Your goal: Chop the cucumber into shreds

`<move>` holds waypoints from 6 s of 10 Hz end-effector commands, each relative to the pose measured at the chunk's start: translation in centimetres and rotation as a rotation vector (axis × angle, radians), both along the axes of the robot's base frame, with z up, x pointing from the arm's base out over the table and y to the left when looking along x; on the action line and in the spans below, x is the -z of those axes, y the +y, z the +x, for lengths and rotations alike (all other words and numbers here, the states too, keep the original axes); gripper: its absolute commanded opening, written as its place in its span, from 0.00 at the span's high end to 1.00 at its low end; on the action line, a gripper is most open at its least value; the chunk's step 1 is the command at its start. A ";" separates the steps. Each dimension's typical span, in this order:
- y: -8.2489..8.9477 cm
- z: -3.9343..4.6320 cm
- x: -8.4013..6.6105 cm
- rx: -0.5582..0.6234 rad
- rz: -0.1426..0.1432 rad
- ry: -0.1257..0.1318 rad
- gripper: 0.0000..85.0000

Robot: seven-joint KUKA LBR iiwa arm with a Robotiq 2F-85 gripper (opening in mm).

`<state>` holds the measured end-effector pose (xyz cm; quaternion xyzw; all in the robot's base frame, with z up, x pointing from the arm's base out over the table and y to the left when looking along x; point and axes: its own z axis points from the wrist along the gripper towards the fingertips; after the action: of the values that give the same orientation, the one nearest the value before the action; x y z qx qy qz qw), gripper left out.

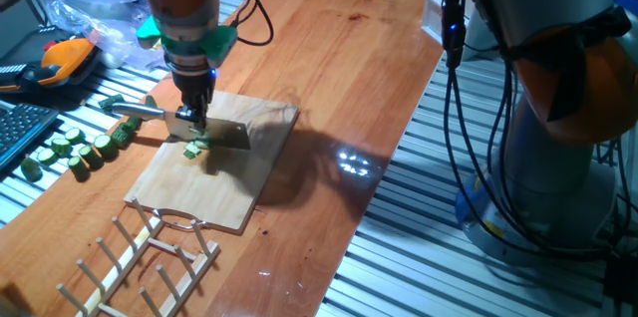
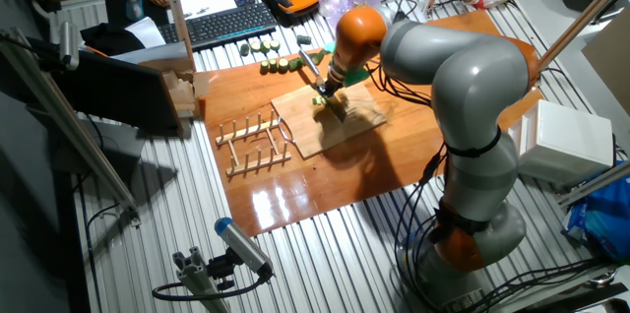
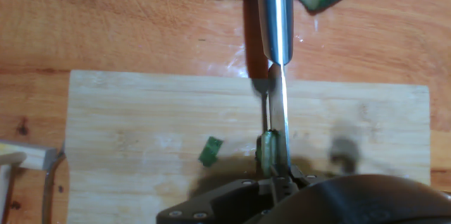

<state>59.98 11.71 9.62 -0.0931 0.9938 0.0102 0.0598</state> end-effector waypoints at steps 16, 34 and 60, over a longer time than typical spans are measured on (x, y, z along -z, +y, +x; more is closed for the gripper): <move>-2.2 2.02 -1.8 -0.120 -0.006 0.010 1.00; -2.7 2.08 -1.9 -0.125 0.001 0.016 1.00; -2.6 1.65 -0.8 -0.131 0.019 0.014 1.00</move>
<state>61.64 9.10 10.39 -0.1574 0.9858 0.0241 0.0538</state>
